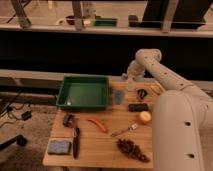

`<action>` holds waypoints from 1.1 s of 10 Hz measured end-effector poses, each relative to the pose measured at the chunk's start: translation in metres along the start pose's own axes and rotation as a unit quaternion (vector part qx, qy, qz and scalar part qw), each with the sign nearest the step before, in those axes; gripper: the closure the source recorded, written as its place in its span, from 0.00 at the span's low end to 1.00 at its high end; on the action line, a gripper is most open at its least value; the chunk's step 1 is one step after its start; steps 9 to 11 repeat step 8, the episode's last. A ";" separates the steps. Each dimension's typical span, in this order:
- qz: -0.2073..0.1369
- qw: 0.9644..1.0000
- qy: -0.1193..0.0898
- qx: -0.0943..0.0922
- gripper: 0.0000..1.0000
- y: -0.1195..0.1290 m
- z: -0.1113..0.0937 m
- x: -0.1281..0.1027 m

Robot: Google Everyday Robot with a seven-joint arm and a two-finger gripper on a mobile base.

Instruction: Place towel in paper cup

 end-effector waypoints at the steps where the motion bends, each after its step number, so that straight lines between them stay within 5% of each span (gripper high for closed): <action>1: 0.000 1.000 0.000 0.000 0.20 0.000 0.000 0.000; 11: 0.000 1.000 0.000 0.000 0.20 0.000 0.000 0.000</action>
